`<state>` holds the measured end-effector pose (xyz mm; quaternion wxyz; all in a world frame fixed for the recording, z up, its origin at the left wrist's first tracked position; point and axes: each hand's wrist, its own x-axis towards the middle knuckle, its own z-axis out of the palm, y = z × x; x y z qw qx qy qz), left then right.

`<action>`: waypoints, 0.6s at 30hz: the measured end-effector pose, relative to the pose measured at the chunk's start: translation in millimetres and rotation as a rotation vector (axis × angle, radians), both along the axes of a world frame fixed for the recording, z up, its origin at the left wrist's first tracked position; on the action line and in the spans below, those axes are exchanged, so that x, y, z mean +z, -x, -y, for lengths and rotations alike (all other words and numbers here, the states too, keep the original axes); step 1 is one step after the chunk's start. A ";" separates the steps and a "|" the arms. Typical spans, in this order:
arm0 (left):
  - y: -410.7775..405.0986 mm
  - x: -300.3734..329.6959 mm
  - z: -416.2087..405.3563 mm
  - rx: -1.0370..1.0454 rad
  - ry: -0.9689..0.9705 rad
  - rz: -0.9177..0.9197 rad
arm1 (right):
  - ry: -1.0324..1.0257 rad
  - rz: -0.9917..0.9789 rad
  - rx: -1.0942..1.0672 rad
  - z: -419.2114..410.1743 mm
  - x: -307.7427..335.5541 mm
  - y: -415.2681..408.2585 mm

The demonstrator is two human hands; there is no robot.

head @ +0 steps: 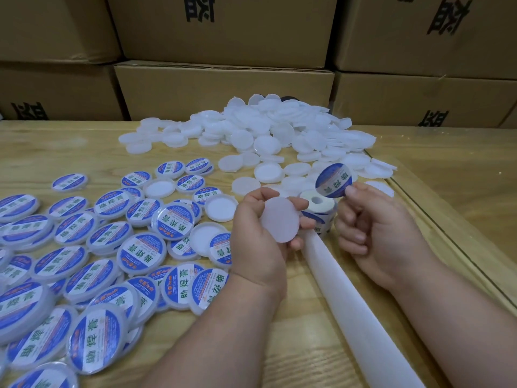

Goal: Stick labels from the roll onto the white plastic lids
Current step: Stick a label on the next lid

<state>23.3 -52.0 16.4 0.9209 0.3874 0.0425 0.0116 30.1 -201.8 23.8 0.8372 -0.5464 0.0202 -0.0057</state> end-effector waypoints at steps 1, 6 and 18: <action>-1.2 0.1 -0.2 -0.002 -0.004 -0.024 | -0.053 -0.047 0.084 2.3 0.6 -0.7; -7.4 1.0 -1.1 -0.009 0.055 -0.052 | -0.159 -0.146 0.397 8.3 1.0 -0.9; -7.8 0.2 -3.3 -0.046 0.173 -0.035 | -0.174 -0.250 0.610 12.0 5.7 2.5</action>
